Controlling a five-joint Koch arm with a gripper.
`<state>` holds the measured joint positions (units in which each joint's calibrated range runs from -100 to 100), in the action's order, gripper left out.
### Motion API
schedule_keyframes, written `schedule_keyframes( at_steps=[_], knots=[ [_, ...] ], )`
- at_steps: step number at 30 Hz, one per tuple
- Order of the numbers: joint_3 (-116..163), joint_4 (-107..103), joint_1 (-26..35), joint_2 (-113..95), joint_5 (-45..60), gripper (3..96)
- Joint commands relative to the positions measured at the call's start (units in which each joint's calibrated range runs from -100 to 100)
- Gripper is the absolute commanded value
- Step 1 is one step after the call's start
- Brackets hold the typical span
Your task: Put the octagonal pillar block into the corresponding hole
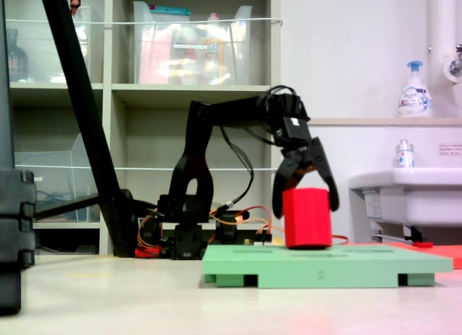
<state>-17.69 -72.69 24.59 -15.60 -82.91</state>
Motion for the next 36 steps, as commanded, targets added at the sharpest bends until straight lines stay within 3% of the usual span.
schedule_keyframes(
  at_steps=[1, 36],
  knots=[
    [-8.04, 4.46, 0.73, 5.40, -0.59, 39.2],
    [-41.44, 6.39, 1.61, 38.92, 5.96, 43.6]
  ],
)
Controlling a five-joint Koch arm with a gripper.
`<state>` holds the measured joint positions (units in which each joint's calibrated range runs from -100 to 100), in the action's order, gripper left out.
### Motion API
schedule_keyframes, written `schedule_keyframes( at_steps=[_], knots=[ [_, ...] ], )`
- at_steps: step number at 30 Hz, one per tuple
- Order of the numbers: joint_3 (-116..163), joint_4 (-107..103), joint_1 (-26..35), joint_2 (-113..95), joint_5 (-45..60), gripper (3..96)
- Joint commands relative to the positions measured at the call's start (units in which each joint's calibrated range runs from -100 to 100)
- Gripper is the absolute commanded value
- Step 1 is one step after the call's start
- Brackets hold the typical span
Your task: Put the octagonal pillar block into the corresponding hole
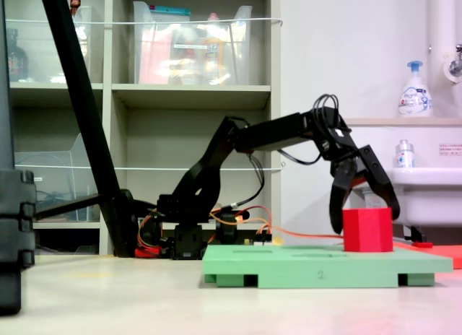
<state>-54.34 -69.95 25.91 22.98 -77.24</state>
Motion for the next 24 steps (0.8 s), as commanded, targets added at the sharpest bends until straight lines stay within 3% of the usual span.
schedule_keyframes(
  at_steps=[1, 7, 11, 12, 16, 24],
  knots=[
    [-4.79, 3.65, 0.29, 0.90, 0.34, 43.6],
    [-5.19, 3.65, 0.49, 4.39, 1.95, 44.9],
    [-5.29, 4.03, 0.59, 5.51, 2.10, 57.0],
    [-5.19, 3.94, 0.59, 5.65, 2.05, 61.2],
    [-5.19, 2.97, 0.78, 3.41, 2.05, 95.8],
    [-5.38, -7.04, 0.44, -22.14, 5.71, 95.6]
  ],
)
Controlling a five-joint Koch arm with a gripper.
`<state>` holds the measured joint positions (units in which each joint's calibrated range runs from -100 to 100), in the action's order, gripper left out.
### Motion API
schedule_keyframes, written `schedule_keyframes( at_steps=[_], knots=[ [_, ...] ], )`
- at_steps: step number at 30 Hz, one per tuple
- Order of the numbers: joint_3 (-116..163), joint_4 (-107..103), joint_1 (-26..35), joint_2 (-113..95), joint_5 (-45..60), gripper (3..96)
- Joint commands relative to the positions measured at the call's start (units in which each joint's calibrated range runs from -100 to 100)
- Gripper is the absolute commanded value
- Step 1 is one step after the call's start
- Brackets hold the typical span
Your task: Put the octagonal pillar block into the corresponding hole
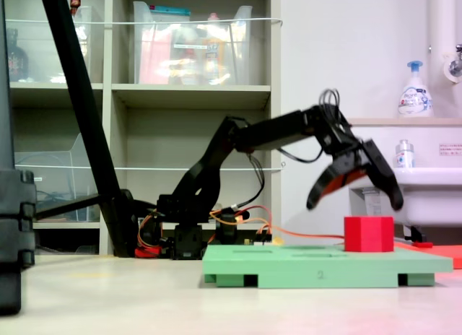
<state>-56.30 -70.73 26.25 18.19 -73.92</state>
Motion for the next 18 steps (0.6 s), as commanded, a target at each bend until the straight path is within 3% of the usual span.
schedule_keyframes(
  at_steps=[1, 7, 10, 13, 18],
  knots=[
    [-3.52, -8.95, -0.59, -23.08, 4.49, 95.6],
    [-3.42, -16.75, -5.62, -60.37, 27.01, 91.4],
    [-3.42, -15.40, -10.84, -75.04, 42.00, 70.7],
    [-3.42, -8.09, -18.66, -81.88, 49.77, 56.6],
    [6.84, -7.41, -25.74, -85.65, 53.92, 52.1]
  ],
)
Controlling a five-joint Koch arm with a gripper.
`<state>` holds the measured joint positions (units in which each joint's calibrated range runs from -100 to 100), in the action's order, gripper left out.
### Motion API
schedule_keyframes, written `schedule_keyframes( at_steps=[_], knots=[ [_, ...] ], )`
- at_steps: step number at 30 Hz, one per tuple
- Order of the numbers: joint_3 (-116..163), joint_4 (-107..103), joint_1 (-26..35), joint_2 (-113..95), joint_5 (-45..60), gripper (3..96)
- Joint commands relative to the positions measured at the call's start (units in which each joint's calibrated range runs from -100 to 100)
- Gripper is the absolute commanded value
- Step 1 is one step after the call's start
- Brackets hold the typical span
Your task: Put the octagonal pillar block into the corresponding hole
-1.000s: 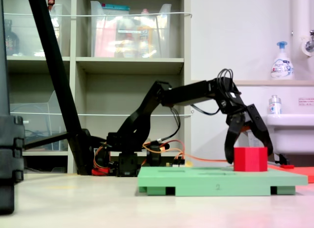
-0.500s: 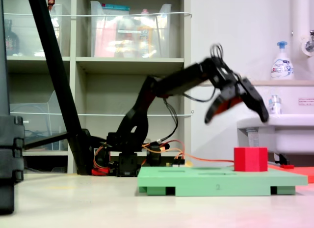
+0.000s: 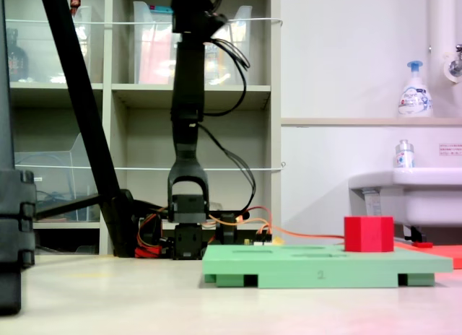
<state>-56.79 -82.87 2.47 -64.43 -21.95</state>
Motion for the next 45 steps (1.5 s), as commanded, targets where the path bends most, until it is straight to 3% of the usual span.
schedule_keyframes(
  at_steps=[1, 8, 17, 22, 26, 45],
  knots=[
    [14.81, 6.17, -2.00, -6.38, 2.00, 52.3],
    [77.22, 39.01, -2.54, -35.57, 5.76, 52.5],
    [150.21, 101.31, -2.54, -35.57, 14.75, 49.1],
    [156.79, 101.50, -1.61, -35.57, 15.82, 49.3],
    [156.79, 83.69, -1.76, -35.57, 16.36, 49.1],
    [156.79, 83.98, -1.86, -35.57, 16.21, 49.3]
  ],
)
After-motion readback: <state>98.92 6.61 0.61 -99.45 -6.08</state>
